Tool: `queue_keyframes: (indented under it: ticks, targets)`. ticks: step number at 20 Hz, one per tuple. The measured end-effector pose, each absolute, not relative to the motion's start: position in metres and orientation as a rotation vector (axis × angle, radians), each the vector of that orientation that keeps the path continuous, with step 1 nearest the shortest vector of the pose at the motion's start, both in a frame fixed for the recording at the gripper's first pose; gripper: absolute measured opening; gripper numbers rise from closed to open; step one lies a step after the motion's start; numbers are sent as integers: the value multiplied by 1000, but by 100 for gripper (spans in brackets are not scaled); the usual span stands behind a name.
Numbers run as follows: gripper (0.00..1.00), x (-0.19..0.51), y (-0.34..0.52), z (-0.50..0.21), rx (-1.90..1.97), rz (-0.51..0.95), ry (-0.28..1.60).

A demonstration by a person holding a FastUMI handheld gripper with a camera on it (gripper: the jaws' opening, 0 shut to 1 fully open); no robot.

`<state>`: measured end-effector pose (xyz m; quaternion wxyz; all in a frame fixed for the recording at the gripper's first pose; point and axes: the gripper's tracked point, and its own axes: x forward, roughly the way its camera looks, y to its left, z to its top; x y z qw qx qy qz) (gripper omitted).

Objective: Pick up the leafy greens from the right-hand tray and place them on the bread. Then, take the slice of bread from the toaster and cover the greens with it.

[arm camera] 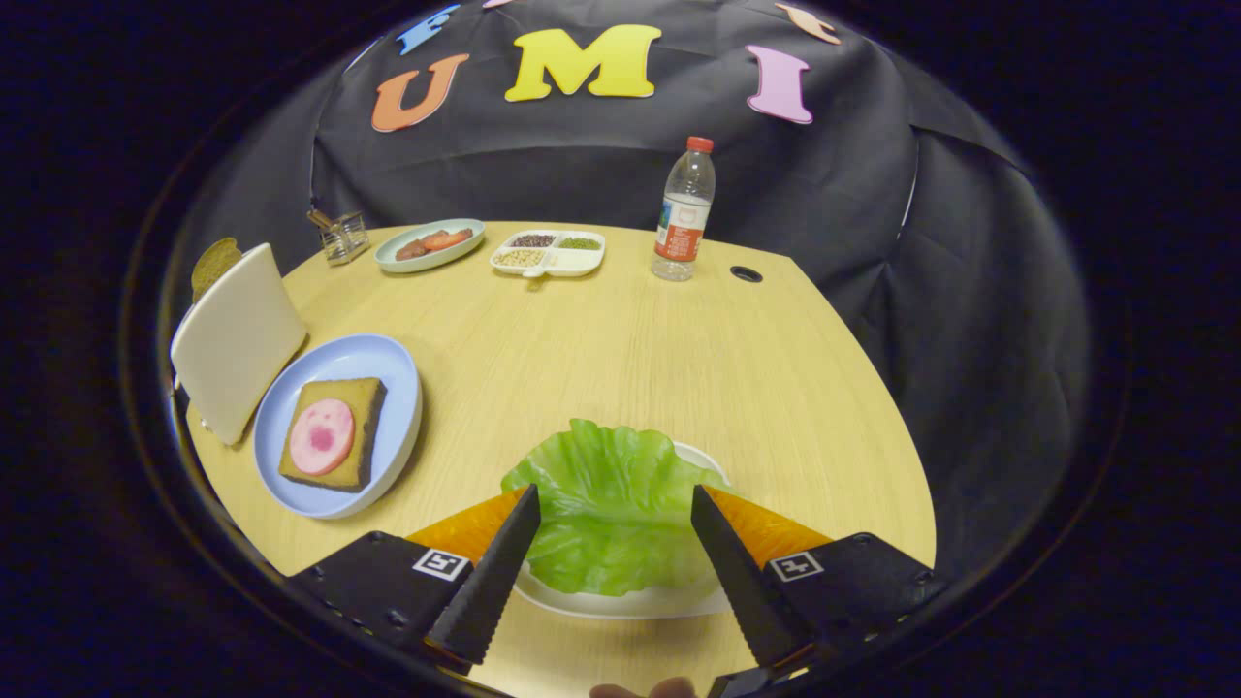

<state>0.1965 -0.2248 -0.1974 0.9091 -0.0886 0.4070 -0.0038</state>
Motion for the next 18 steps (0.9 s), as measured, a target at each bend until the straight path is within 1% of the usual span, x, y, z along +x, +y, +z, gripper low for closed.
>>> queue_keyframes:
  ticks: [4, 11, 13, 15, 16, 18]
  targets:
    - [96, 195, -225, -220, -182, -4, 893]
    - [97, 193, -229, -225, -87, 44, 900]
    - [83, 197, -237, -223, -86, 40, 879]
    - [49, 196, -237, -223, -90, 45, 862]
    - [48, 201, -242, -220, -117, 21, 826]
    - [19, 203, -244, -220, -129, 5, 811]
